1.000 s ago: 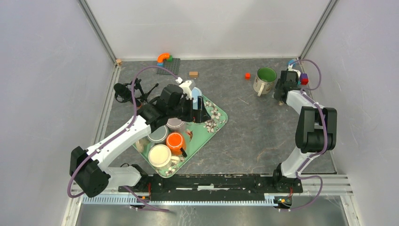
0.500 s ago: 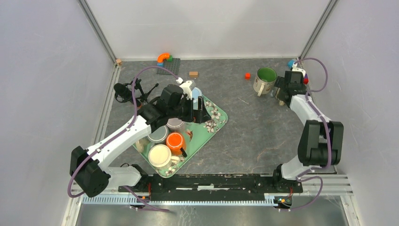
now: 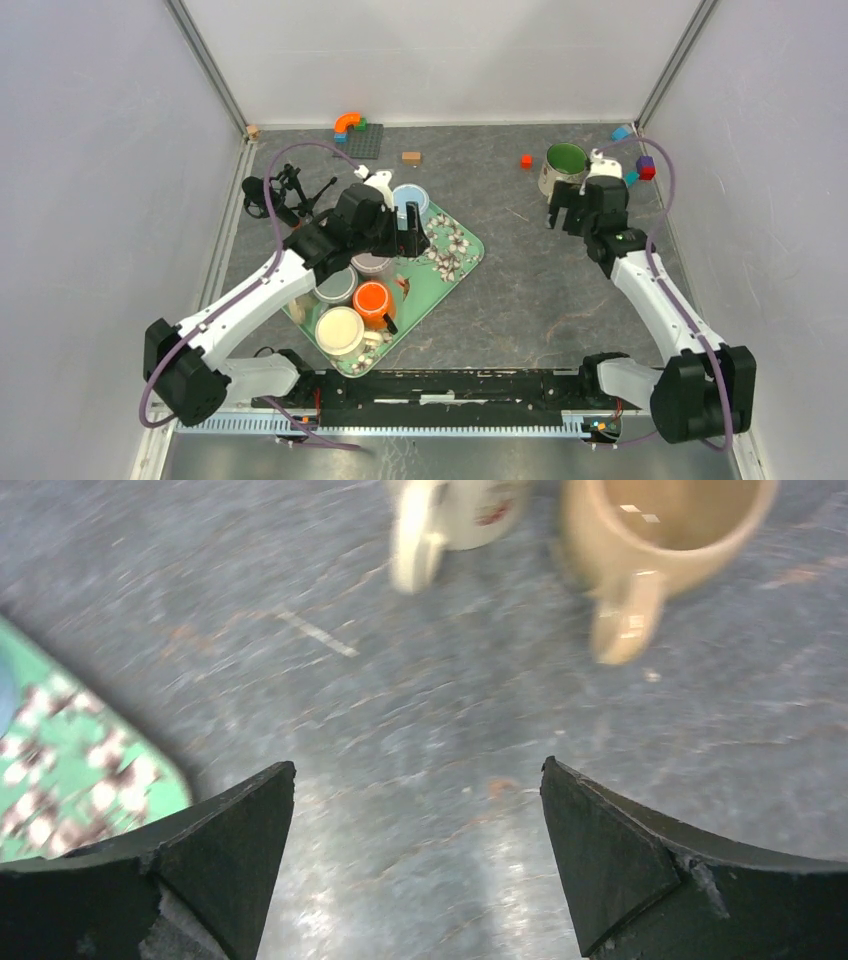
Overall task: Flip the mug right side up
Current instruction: Turn over the cup on the tray.
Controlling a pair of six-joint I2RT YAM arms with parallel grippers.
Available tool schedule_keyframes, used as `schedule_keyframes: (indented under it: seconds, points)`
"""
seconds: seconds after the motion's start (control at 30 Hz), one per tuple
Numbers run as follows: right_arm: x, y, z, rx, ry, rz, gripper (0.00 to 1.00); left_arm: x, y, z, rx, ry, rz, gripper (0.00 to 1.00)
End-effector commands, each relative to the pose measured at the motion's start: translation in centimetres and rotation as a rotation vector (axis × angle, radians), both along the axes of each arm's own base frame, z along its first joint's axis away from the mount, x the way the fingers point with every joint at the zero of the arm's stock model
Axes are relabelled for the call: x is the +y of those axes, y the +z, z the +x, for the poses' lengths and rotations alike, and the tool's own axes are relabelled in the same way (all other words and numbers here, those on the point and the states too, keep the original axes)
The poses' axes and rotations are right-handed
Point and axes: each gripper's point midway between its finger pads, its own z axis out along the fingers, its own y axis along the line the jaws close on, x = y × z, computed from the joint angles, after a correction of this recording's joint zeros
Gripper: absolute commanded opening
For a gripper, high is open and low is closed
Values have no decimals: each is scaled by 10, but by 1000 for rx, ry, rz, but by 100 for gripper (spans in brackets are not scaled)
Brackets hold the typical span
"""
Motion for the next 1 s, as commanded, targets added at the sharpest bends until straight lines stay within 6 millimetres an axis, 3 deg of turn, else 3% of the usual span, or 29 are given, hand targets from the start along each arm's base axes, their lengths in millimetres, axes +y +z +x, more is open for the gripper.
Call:
schedule_keyframes:
  seconds: [0.0, 0.23, 0.47, 0.73, 0.97]
  points:
    - [41, 7, -10, -45, 131, 52, 98, 13, 10, 49, -40, 139, 41, 100]
    - [66, 7, -12, -86, 241, 90, 98, 29, 1, 131, -22, 249, 96, 100]
    - [85, 16, -18, -131, 332, 145, 98, 26, -29, 185, 25, 217, 103, 100]
    - [95, 6, -23, -112, 381, 148, 98, 31, -54, 222, 84, 200, 70, 100]
    - [96, -4, -24, -87, 390, 146, 98, 23, -77, 211, 179, 190, 19, 100]
